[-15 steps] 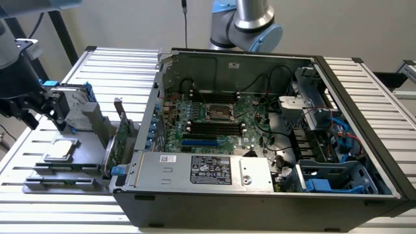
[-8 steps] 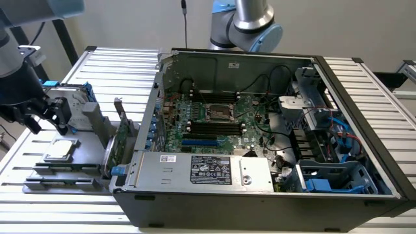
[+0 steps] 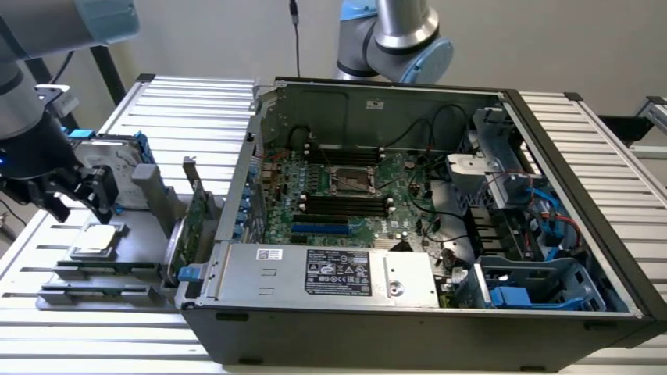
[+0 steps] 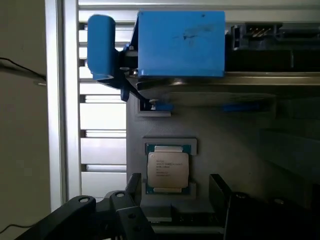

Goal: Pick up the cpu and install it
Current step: 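Pick up the cpu and move it towards the insertion slot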

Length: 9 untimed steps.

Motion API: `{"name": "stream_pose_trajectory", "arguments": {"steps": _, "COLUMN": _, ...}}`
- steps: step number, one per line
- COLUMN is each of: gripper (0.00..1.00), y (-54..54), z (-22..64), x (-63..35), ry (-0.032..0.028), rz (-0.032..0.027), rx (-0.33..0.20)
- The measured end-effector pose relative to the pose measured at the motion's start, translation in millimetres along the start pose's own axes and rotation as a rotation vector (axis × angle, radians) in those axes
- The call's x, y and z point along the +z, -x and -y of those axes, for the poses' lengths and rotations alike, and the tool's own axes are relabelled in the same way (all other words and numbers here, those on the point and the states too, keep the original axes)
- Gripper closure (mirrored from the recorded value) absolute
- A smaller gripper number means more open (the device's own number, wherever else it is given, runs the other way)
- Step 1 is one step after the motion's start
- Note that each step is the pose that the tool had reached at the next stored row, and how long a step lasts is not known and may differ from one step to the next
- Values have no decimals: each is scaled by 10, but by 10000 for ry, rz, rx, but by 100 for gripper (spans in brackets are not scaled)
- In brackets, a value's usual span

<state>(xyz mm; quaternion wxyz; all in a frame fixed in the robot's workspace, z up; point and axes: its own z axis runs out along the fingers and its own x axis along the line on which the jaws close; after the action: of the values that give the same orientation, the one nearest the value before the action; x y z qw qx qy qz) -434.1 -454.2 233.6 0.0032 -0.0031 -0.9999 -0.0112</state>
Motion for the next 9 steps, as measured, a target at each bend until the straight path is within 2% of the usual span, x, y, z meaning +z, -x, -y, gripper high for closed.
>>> {"name": "stream_pose_trajectory", "arguments": {"steps": 9, "gripper": 35, "y": 1, "z": 11, "x": 163, "ry": 0, "rz": -1, "rx": -1}}
